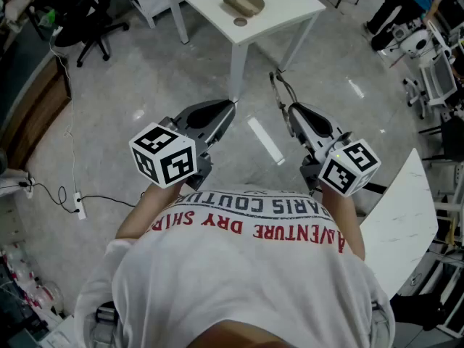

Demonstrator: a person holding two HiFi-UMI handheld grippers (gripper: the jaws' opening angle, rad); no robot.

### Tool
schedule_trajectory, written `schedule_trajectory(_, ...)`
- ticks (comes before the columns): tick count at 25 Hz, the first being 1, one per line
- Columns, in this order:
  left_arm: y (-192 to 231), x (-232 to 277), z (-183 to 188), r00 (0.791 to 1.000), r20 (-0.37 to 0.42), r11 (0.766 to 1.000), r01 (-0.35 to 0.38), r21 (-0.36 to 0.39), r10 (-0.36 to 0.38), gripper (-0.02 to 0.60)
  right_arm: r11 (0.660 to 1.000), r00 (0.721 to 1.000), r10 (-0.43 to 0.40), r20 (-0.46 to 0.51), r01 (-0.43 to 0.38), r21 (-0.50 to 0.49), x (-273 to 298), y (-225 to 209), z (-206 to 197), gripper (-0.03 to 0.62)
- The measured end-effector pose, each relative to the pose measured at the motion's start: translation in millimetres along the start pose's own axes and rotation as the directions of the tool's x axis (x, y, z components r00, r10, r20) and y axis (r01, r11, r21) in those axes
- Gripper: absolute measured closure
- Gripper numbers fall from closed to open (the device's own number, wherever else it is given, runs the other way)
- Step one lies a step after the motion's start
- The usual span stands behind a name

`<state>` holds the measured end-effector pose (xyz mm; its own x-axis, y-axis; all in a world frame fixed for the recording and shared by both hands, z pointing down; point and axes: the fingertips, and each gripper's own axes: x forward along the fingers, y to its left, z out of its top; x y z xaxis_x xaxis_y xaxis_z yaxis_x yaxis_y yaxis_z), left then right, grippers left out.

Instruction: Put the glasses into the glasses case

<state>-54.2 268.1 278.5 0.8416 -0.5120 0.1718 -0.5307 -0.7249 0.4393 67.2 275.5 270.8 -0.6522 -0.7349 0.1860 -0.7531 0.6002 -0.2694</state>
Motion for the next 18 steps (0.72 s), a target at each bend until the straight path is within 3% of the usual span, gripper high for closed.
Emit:
schedule_trajectory(10,7.6,-18.3,6.6,0.999,0.025,0.998,-0.03,0.053,0.029,0.545,0.998,0.998,-0.064,-0.003,0.064,0.011,5.3,4.9,2.7,0.557)
schedule_trajectory(18,24.4,-17.9,12.9,0.998,0.047,0.998,-0.048,0.041,0.046,0.545,0.999,0.999,-0.037,-0.007,0.037,0.02,27.2,-6.6,-1.2,0.557)
